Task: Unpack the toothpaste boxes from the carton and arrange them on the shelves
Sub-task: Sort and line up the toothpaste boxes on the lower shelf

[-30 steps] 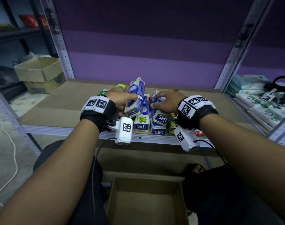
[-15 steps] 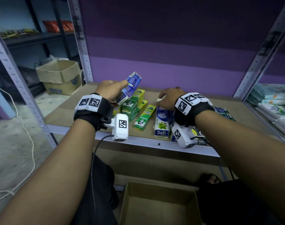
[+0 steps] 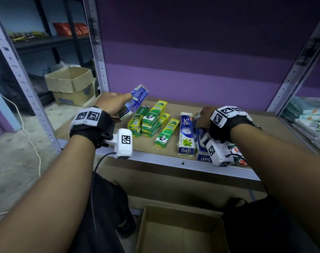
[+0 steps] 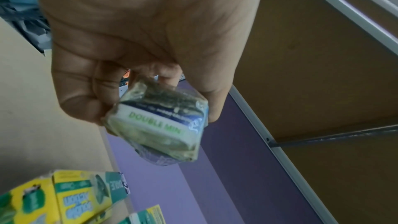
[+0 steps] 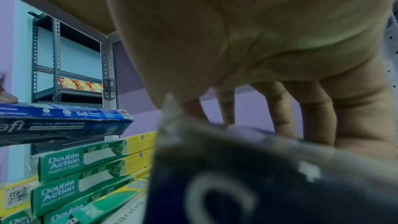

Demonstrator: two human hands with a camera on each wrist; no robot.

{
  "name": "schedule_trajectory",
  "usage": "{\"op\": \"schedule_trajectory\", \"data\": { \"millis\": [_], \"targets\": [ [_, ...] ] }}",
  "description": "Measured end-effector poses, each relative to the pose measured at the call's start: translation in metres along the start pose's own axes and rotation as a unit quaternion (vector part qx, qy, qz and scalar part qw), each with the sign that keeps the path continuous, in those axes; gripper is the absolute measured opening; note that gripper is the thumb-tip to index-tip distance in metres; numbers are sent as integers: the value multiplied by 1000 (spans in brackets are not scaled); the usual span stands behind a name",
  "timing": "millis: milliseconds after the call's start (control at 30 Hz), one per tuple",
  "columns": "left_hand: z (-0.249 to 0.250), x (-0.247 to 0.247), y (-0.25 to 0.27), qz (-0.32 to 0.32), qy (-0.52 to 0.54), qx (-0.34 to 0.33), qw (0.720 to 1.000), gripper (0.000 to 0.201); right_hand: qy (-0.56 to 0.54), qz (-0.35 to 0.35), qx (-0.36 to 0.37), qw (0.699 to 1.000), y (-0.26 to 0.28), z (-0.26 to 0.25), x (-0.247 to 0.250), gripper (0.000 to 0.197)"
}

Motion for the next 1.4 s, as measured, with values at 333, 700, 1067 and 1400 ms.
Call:
{"op": "schedule_trajectory", "data": {
  "millis": [333,700,1067,1400],
  "targets": [
    [-3,-5,2,-8,-12,-4,1000,24,-62,36,40,997,39,3,11,42],
    [-17,8,-13,8,-58,-39,998,35,-267,34,85,959,48,-56,49,36],
    [-63,23,-21,-26,-171,20,985,46,-322,8,138,937,61,-155,62,35],
    [-88,16,-33,-87,-206,26,974,63,-206,21,143,968,63,-199,57,37]
  ]
}}
Point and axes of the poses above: each hand's wrist, its own y-axis away from the middle knuckle, its own x-axis out of the back of the hand, z = x × y, the point moved 2 cm from there along -y, towards the middle knuckle, and after that the axes turned 14 degrees about -x, right-handed, at the moved point
